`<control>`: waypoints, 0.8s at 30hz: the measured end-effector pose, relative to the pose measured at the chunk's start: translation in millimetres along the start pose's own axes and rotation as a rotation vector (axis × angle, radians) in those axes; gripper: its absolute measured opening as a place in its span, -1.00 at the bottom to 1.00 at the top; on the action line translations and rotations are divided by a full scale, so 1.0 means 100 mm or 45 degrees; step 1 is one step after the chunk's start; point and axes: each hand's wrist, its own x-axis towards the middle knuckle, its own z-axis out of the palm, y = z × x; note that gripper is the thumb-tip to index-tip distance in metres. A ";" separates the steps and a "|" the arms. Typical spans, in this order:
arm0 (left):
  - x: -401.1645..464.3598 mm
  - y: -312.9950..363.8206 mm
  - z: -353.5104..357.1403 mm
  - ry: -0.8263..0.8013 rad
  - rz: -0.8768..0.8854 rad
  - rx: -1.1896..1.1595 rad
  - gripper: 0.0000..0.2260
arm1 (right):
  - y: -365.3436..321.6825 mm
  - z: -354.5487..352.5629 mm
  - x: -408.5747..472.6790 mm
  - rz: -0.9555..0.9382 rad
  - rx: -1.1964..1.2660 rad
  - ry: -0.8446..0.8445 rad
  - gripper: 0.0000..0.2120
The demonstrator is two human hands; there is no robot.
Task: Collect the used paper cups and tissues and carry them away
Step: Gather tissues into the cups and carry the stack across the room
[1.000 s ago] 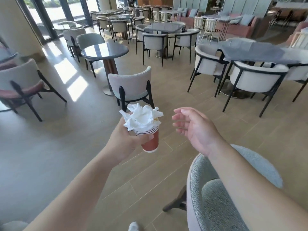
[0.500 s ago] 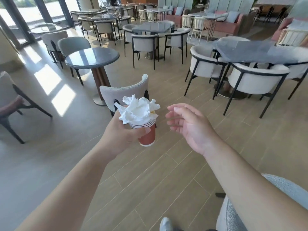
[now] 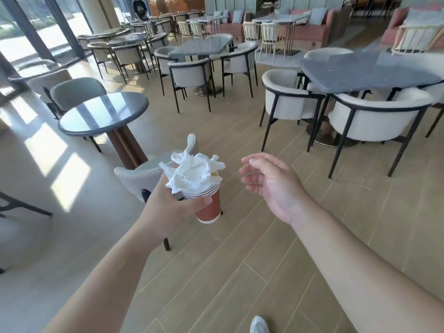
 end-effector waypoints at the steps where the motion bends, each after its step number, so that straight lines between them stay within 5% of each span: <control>1: 0.21 0.01 0.02 -0.006 0.012 0.015 -0.40 | -0.08 -0.06 0.19 -0.012 -0.003 0.009 -0.84; 24: 4.46 -0.58 -0.58 -0.274 0.103 -0.061 -0.36 | -0.42 0.09 3.82 -0.116 -0.110 0.347 -0.83</control>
